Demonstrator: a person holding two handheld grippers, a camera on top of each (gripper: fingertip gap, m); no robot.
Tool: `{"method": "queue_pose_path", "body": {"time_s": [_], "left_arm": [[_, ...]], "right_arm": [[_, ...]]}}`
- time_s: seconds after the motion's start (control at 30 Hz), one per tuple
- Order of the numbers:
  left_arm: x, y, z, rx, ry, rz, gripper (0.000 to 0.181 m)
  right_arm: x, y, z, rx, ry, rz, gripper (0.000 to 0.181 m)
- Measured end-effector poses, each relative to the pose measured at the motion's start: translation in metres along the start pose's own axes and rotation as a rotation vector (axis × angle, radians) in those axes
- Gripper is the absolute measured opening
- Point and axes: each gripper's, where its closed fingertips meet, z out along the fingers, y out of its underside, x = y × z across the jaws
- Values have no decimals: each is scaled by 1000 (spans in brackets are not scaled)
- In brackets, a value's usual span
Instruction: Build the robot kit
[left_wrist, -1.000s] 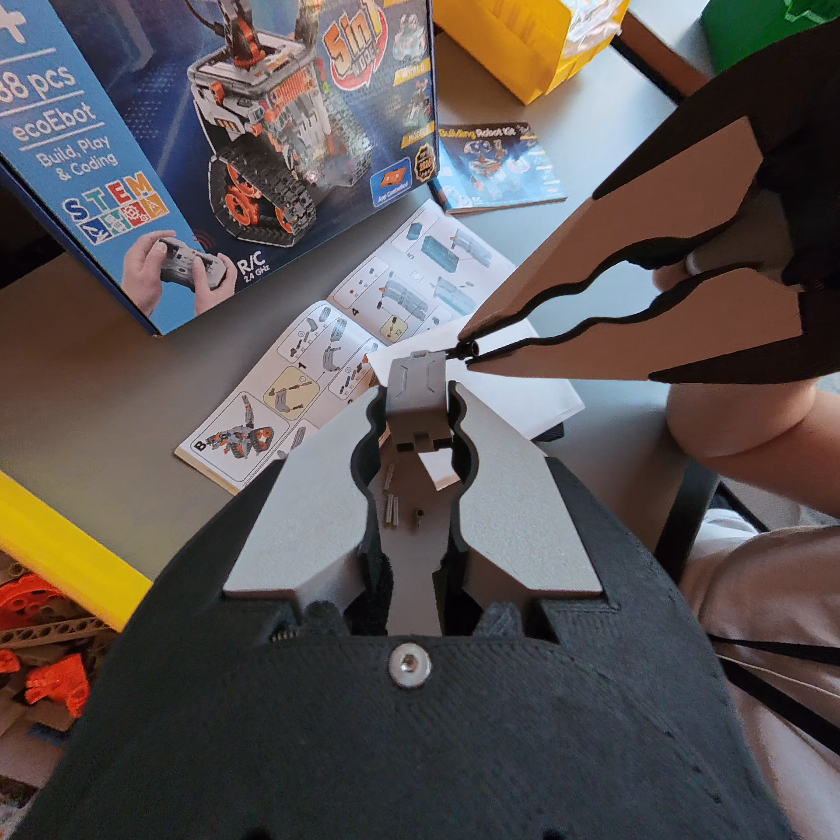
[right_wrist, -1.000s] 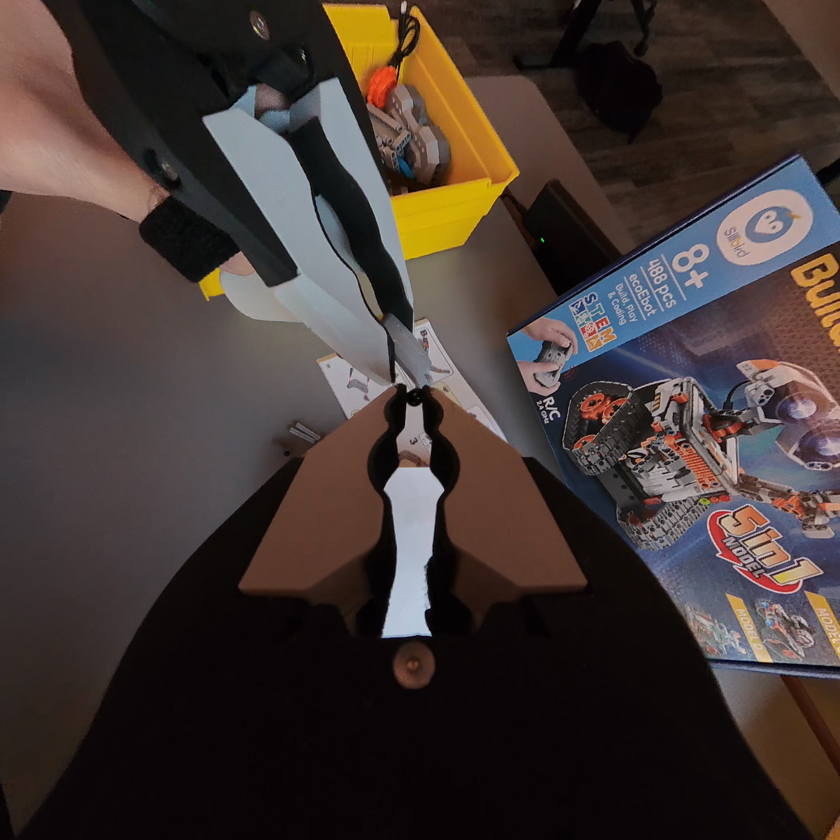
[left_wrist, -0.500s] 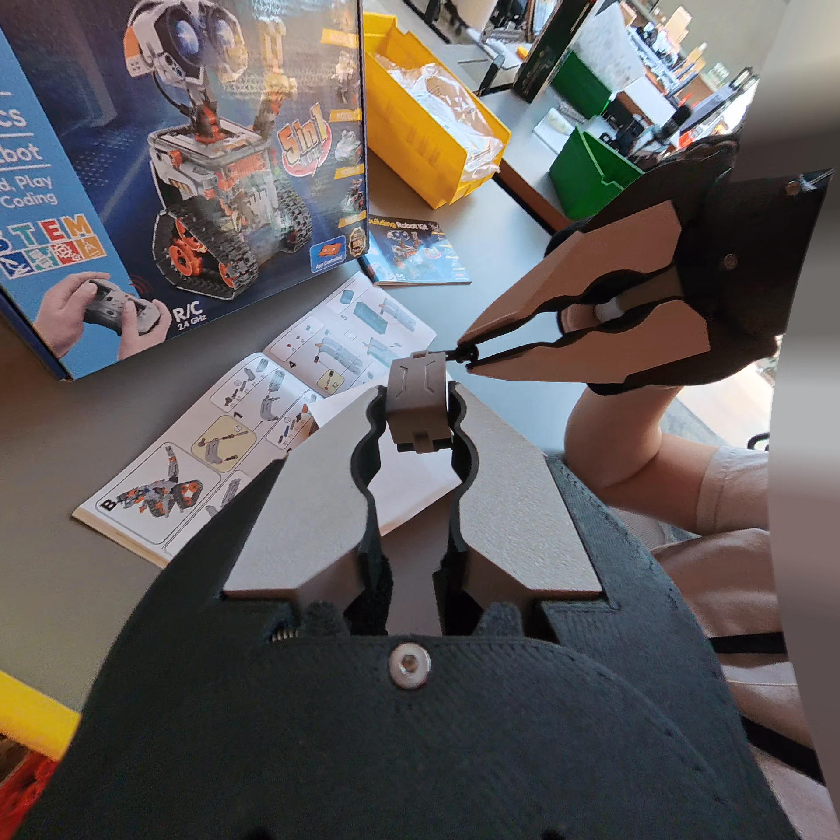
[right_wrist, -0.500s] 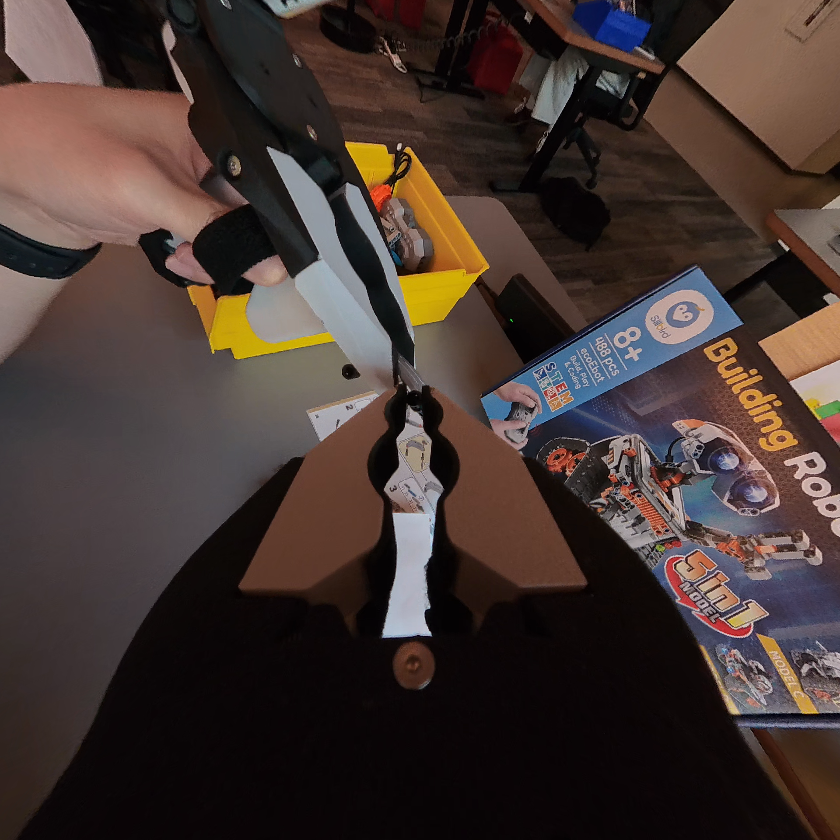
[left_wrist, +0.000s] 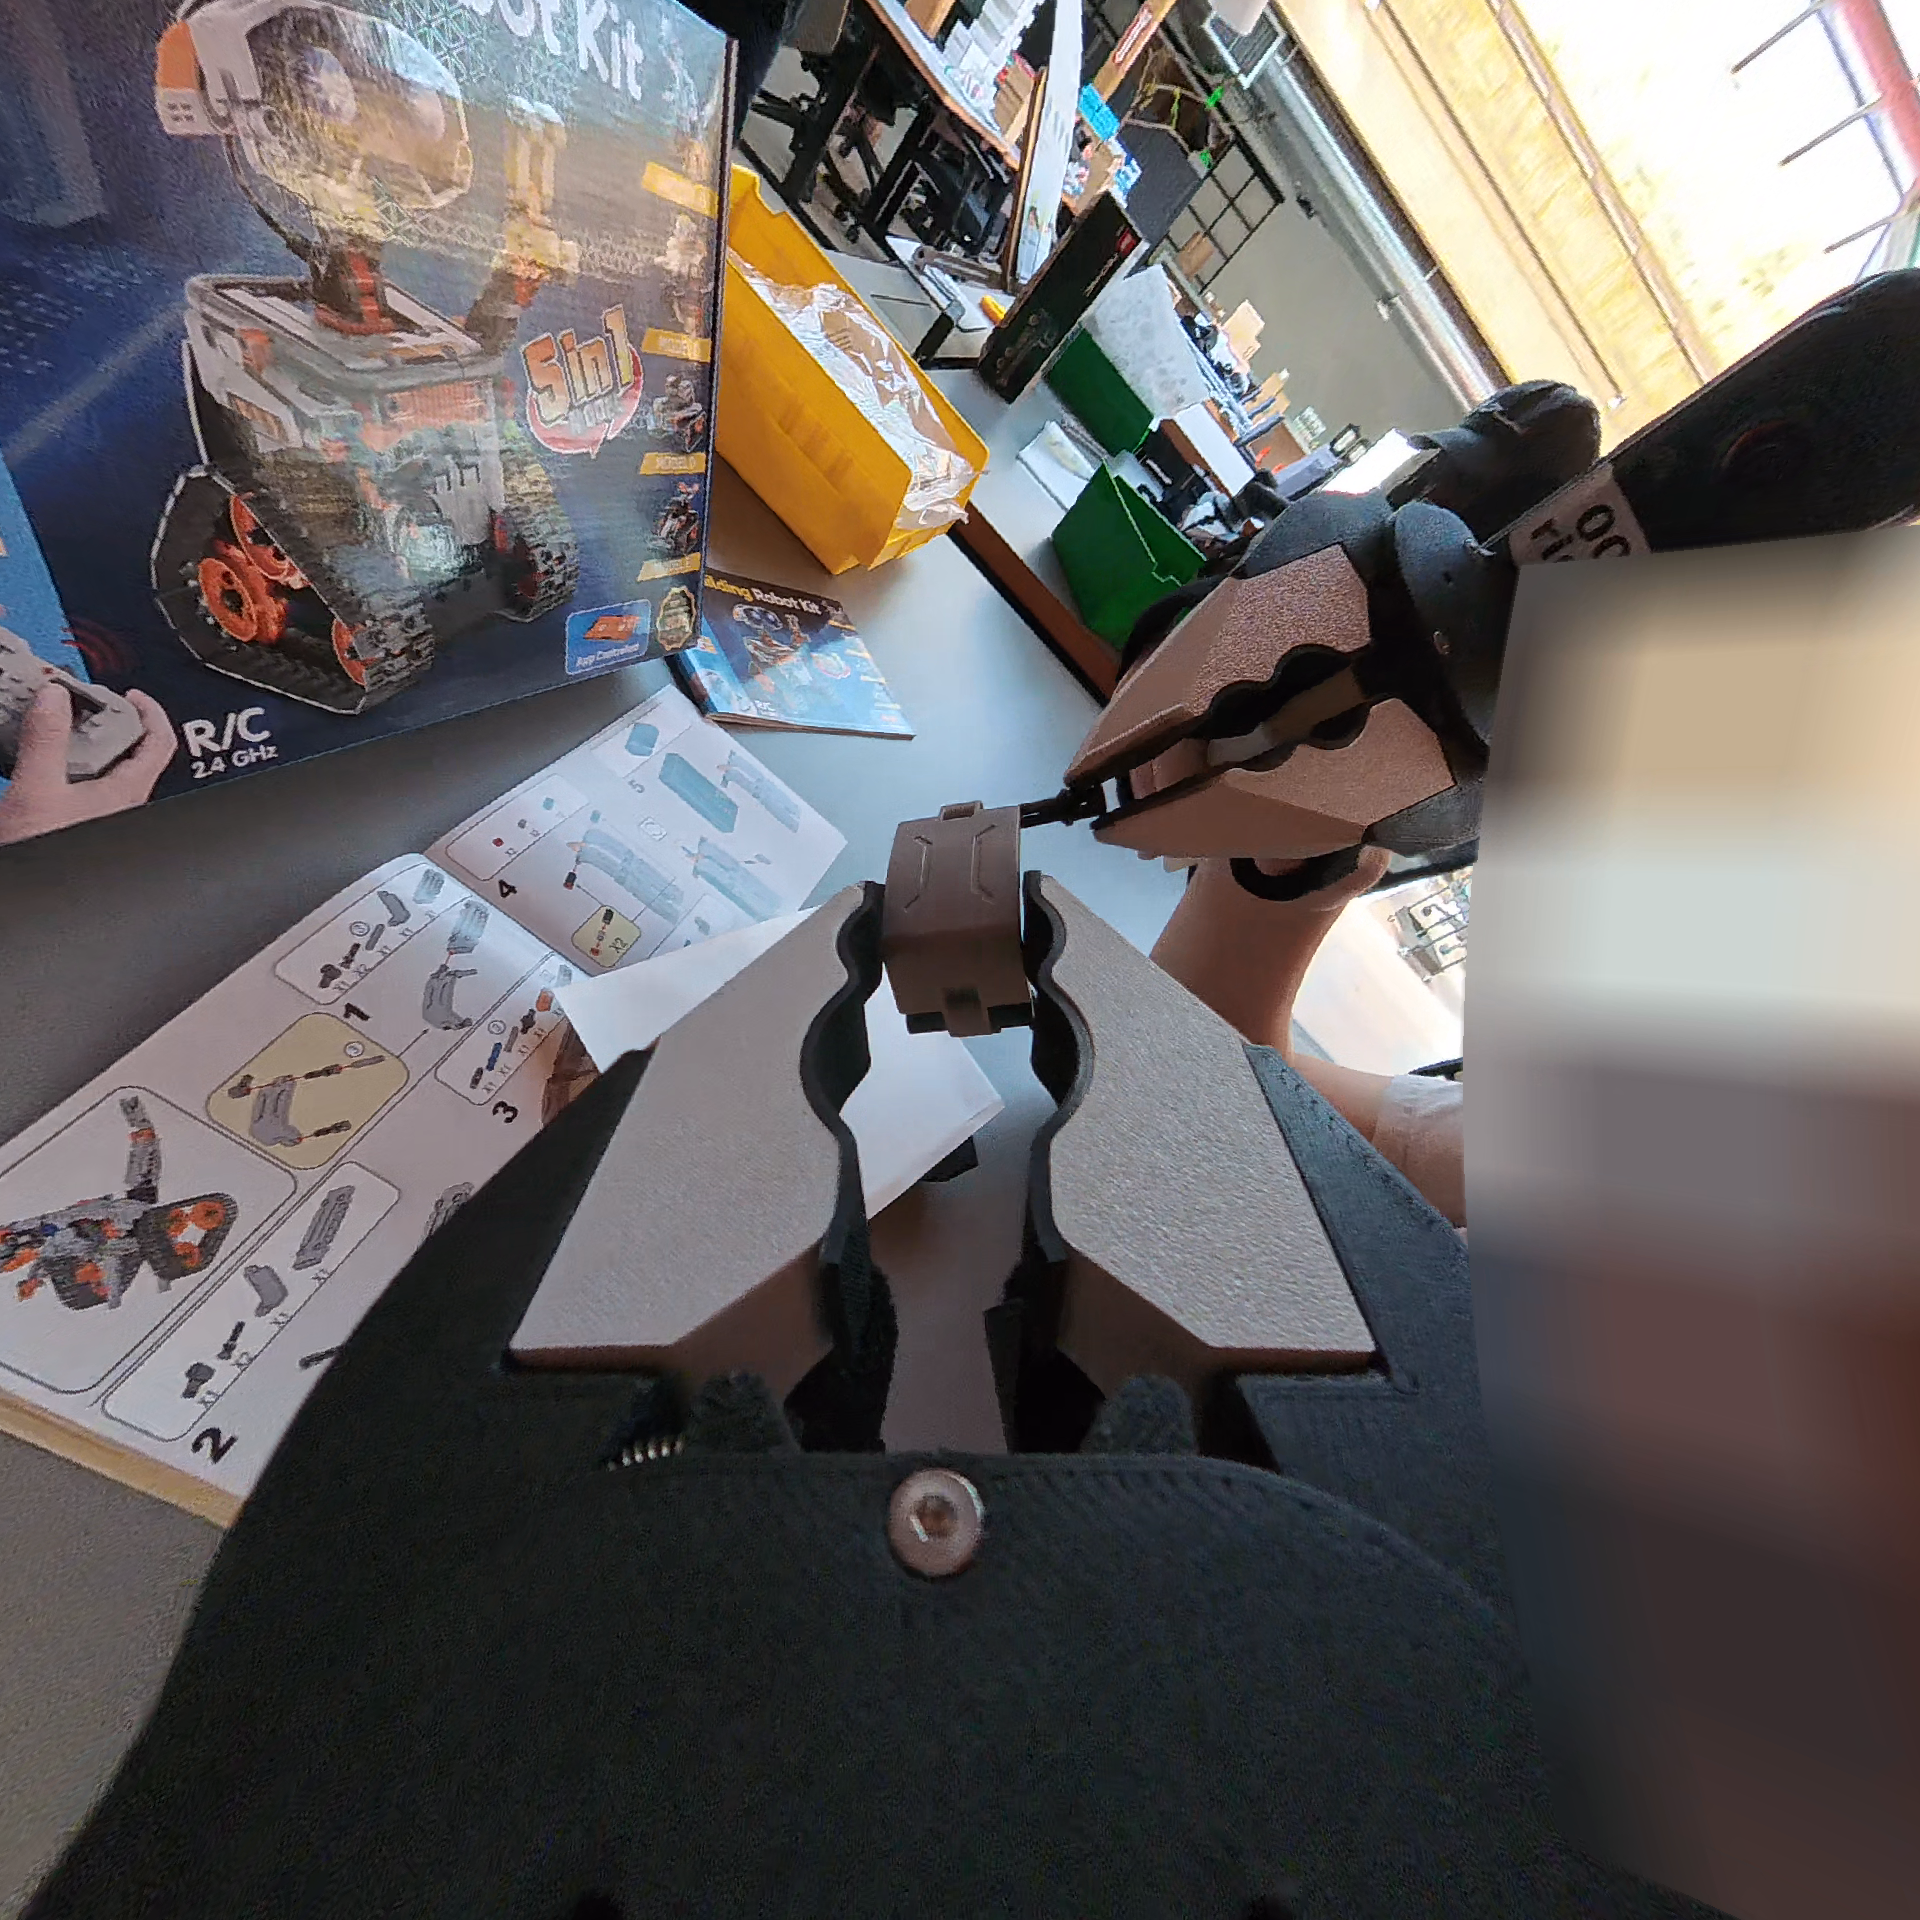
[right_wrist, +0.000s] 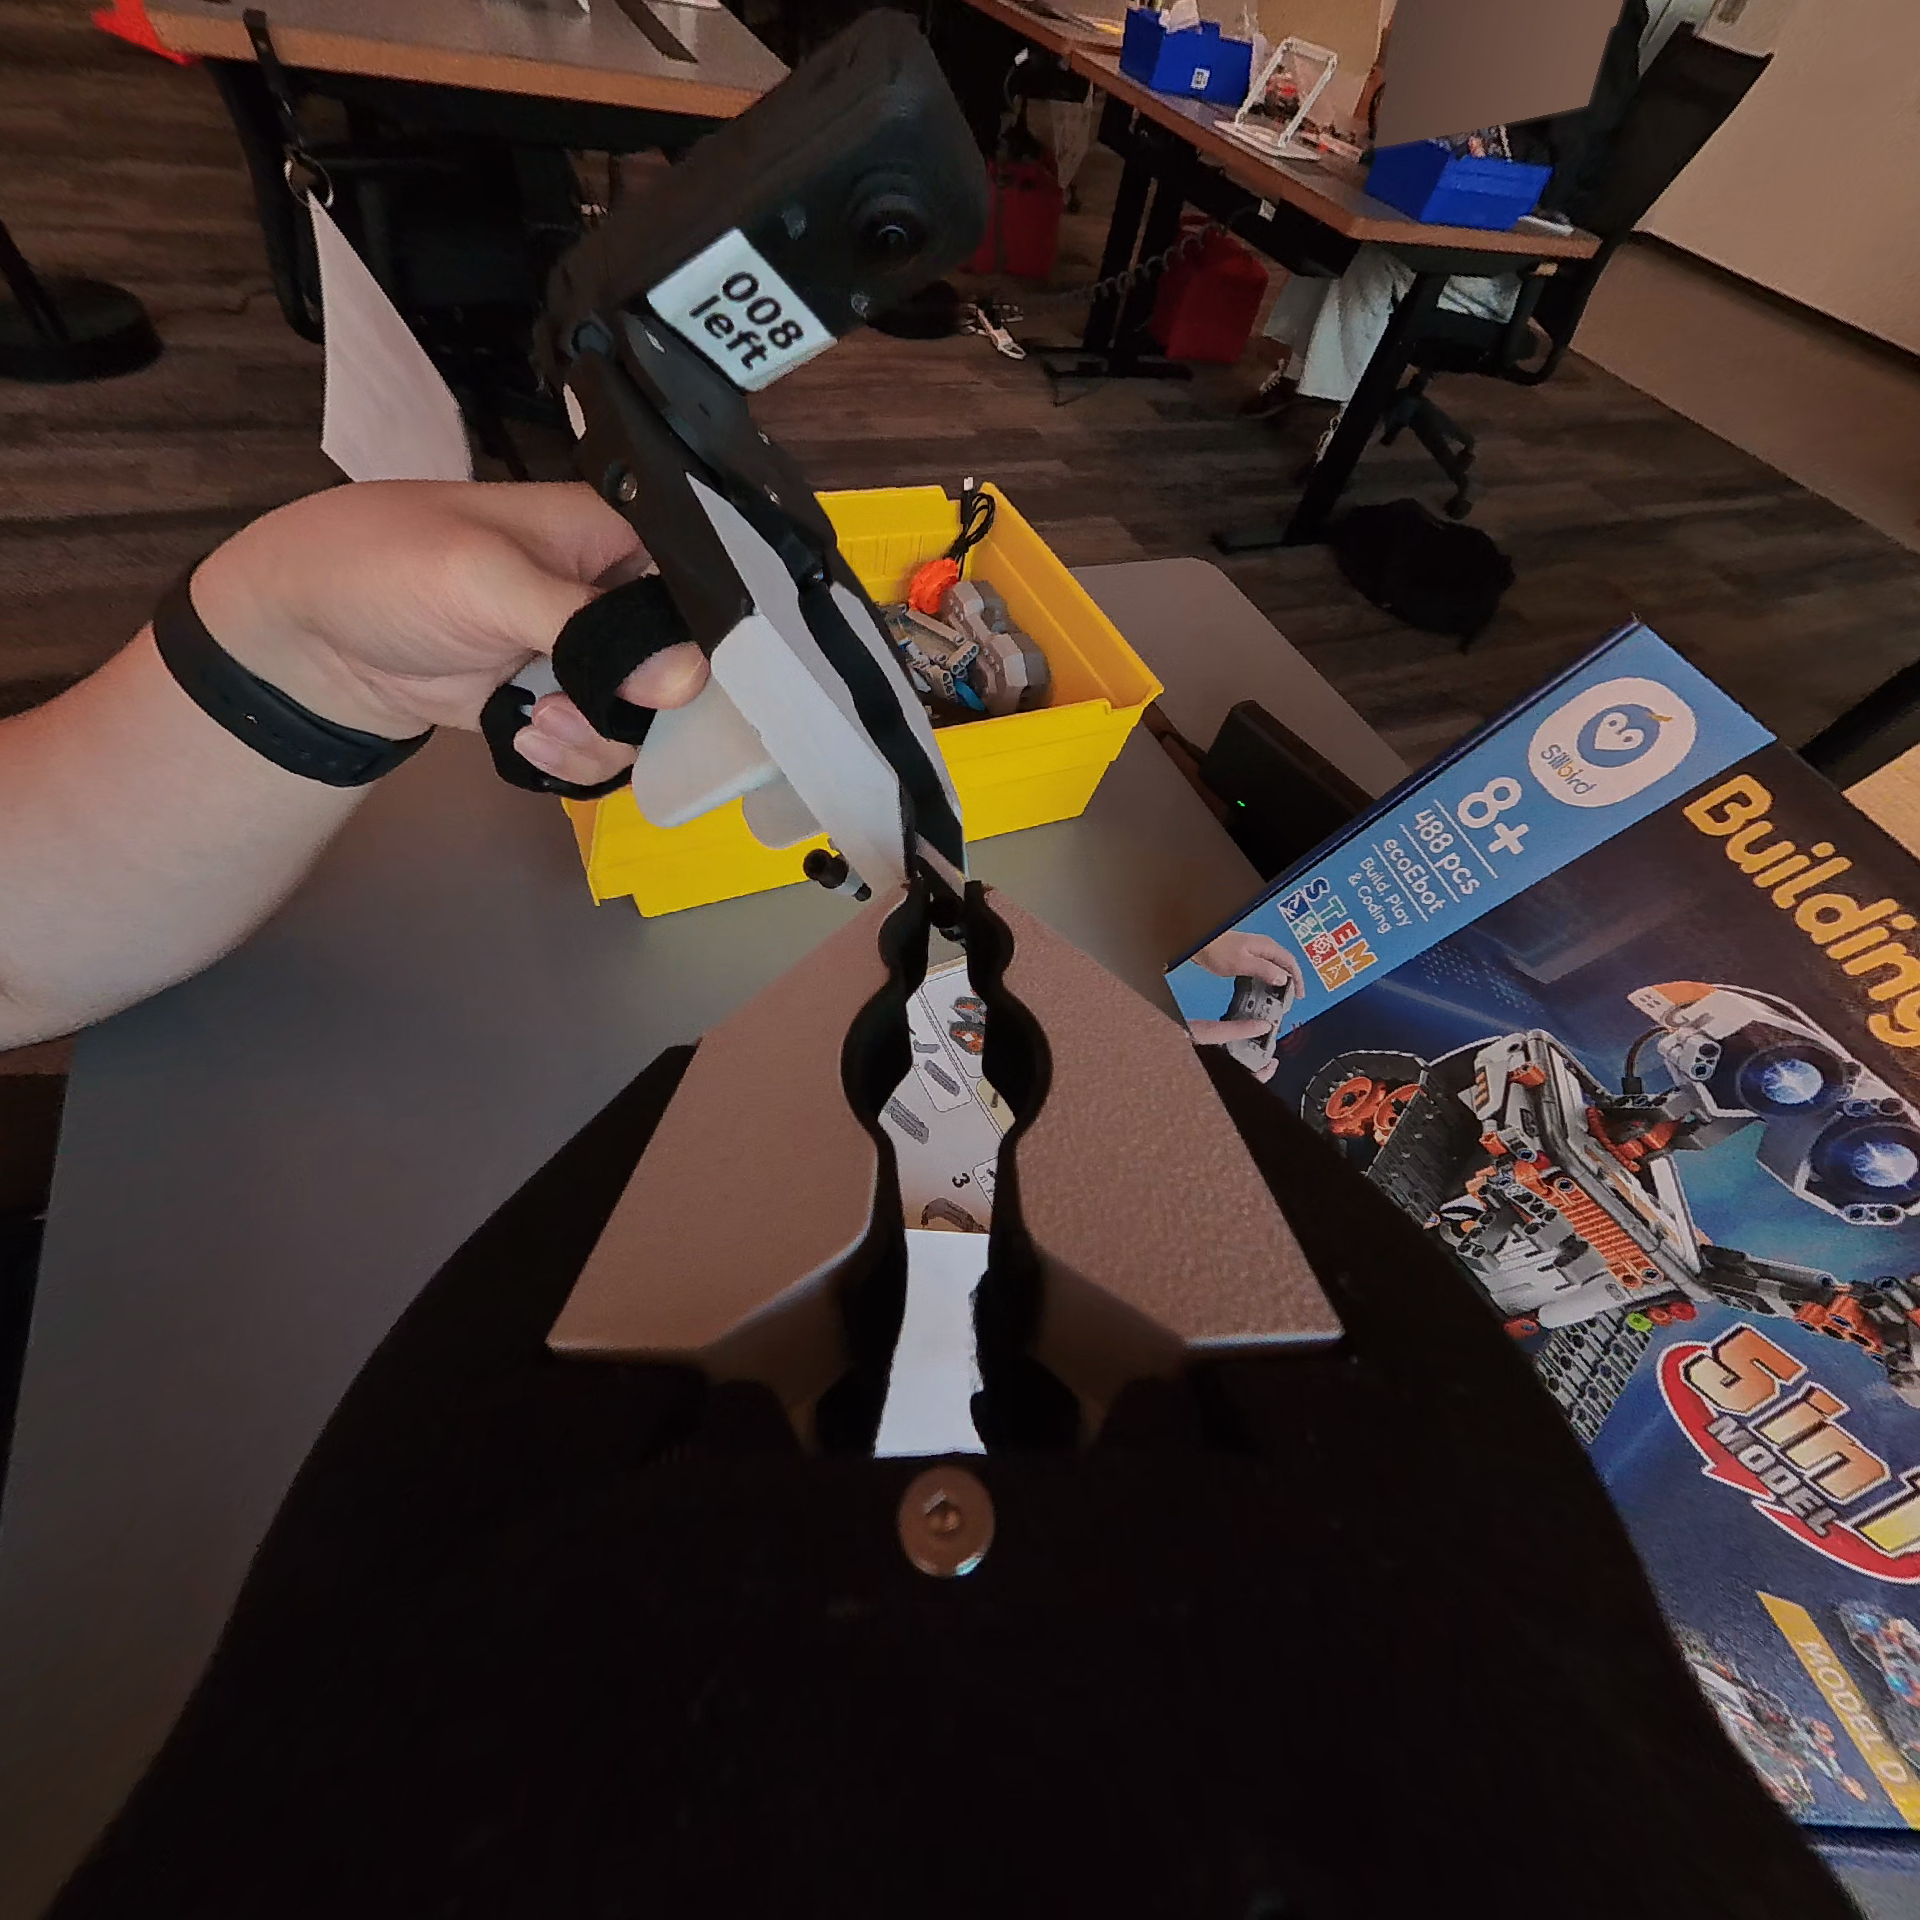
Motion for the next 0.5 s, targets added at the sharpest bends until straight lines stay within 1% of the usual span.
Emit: {"method": "queue_pose_path", "body": {"time_s": [0.13,0.3,0.5], "left_arm": [[-2,-2,0,15,16,-24,25],[0,-1,1,16,51,-55,25],[-2,0,2,13,48,-77,25]], "right_arm": [[3,-3,-3,27,-2,4,5],[3,-2,0,42,-27,19,5],[5,-1,2,56,-38,16,5]]}}
